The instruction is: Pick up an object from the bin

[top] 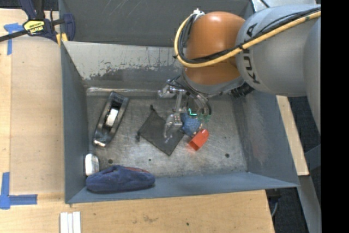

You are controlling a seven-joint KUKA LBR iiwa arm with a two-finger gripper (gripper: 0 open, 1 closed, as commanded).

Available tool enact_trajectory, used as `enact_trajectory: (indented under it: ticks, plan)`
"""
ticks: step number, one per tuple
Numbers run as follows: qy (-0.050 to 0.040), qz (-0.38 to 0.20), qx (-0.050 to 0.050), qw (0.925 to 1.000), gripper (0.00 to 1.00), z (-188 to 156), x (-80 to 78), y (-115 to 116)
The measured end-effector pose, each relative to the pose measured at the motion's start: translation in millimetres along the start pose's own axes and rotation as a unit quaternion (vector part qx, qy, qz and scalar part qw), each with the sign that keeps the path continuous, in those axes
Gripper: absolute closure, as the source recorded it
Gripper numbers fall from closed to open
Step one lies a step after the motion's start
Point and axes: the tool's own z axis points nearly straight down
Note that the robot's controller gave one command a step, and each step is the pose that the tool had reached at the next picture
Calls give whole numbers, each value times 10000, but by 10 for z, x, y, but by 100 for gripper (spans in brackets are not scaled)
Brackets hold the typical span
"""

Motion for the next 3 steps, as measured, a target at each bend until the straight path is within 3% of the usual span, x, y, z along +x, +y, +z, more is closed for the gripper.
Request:
enact_trajectory:
  ticks: [1,3]
  plan:
    - [-63,1034,-17,9946,0,759,194,-33]
    - [-53,1034,-14,9946,0,724,169,-37]
